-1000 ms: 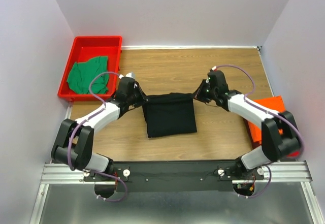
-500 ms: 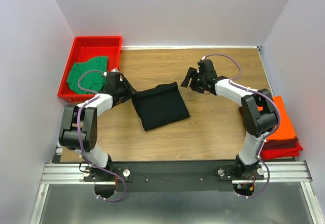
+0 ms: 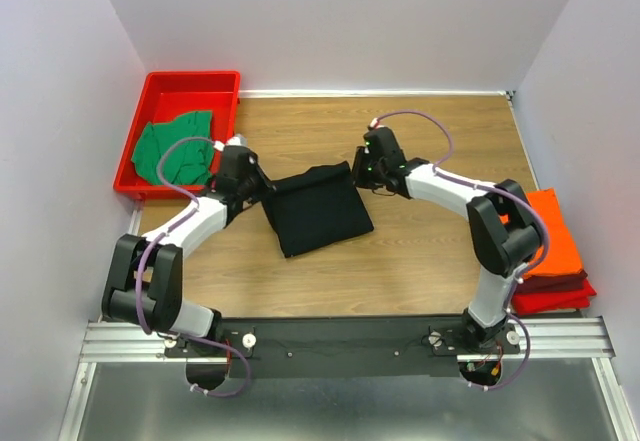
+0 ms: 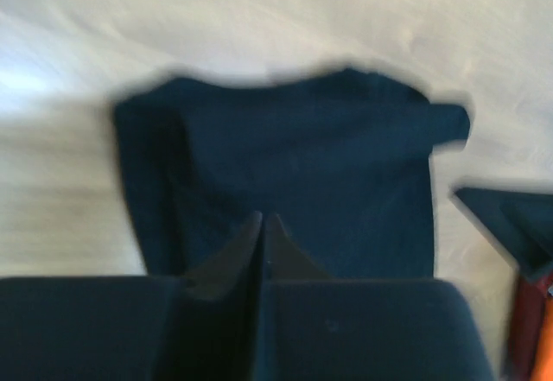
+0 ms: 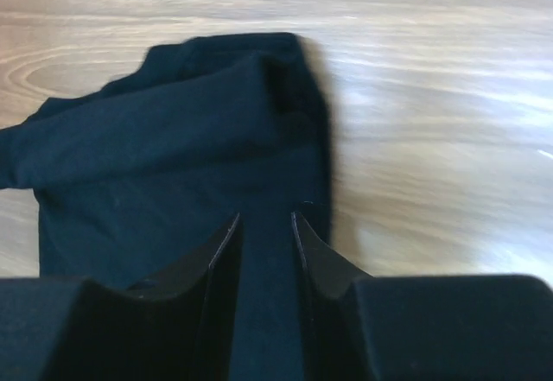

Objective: Fold and stack the t-shirts
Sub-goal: Fold the tshirt

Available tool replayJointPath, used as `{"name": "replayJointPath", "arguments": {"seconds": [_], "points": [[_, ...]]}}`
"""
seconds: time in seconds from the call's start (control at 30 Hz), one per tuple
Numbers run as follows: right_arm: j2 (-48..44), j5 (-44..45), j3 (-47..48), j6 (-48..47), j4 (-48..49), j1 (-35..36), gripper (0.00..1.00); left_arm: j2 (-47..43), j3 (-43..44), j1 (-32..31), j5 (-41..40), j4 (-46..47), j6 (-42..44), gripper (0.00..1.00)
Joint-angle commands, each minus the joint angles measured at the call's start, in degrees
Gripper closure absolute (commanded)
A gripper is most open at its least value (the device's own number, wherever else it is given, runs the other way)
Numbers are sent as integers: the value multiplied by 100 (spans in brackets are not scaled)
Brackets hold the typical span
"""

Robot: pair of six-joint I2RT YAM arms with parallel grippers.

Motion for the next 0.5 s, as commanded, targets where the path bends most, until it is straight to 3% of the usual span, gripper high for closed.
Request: {"name": "replayJointPath", "arguments": {"seconds": [0.0,0.3,0.47], "points": [[501,294,539,-175,-31,175,64,-11,-212,-499,-348,-44,-176,99],[1574,66,1664,-324,-31,202,64,1157,613,-712,-680,-165,26,100],[1970,-75,2201,-333,-31,202,55,1913,1291,-448,-858,-369,35,100]]}}
